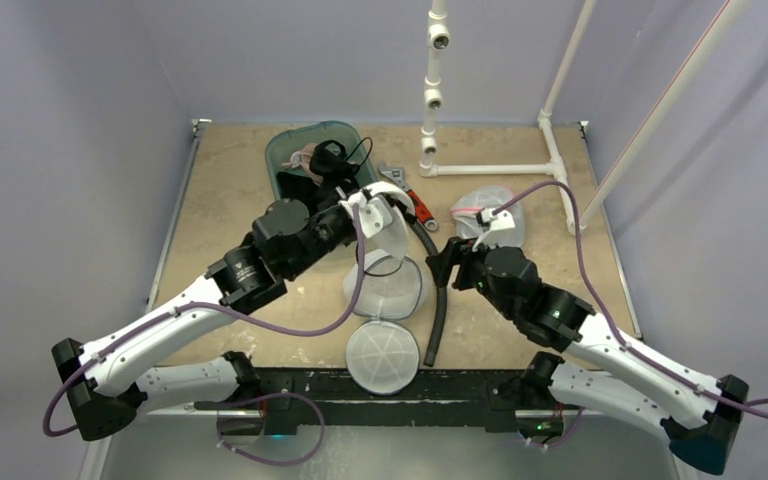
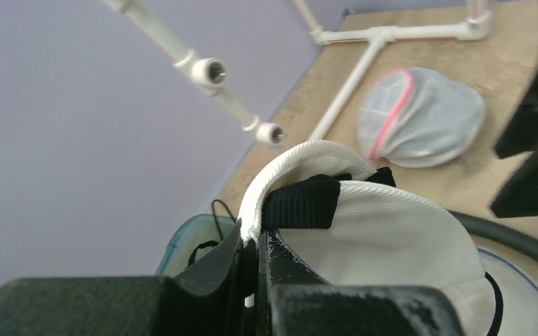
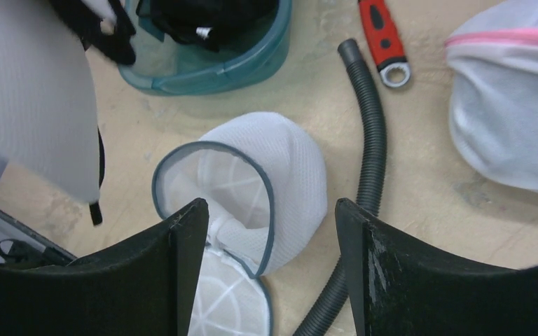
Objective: Unzip the laundry bag and remove the bra
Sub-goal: Pick up the bra from the laundry bag, then place the bra in the bin.
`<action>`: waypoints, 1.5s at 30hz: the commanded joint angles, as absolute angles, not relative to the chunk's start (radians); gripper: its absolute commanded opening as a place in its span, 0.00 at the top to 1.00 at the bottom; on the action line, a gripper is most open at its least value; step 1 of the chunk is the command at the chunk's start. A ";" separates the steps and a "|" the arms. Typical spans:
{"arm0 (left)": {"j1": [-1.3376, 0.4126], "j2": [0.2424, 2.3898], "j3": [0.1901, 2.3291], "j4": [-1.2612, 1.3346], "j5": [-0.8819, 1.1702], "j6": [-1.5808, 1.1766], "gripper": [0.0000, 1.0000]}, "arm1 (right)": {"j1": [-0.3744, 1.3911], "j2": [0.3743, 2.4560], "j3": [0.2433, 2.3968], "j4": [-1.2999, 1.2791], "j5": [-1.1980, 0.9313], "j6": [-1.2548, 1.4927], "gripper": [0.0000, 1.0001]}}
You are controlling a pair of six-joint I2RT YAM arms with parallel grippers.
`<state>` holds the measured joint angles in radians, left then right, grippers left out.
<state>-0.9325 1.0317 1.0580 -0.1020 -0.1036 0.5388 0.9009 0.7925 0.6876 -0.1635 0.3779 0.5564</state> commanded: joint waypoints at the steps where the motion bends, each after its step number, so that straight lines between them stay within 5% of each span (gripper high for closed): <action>1: -0.935 1.065 1.125 0.019 -0.390 0.373 1.00 | 0.897 0.730 0.730 -0.247 0.466 0.506 0.30; 5: -0.863 1.155 1.225 -0.049 -0.575 0.155 1.00 | 0.897 0.721 0.701 -0.216 0.442 0.514 0.30; 16: -0.353 1.353 1.475 -0.265 -0.217 -0.609 1.00 | 0.897 0.722 0.622 -0.112 0.384 0.533 0.30; 23: -0.125 1.488 1.377 -0.099 0.028 -1.016 1.00 | 0.897 0.721 0.604 -0.102 0.371 0.537 0.30; 45: -0.111 1.862 1.562 -0.047 -0.044 -1.096 1.00 | 0.897 0.598 0.464 -0.005 0.426 0.542 0.31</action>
<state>-0.1135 1.8282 1.5204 -0.0685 -0.0509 -1.0767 0.9009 0.6128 0.4828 -0.0505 0.3904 0.5354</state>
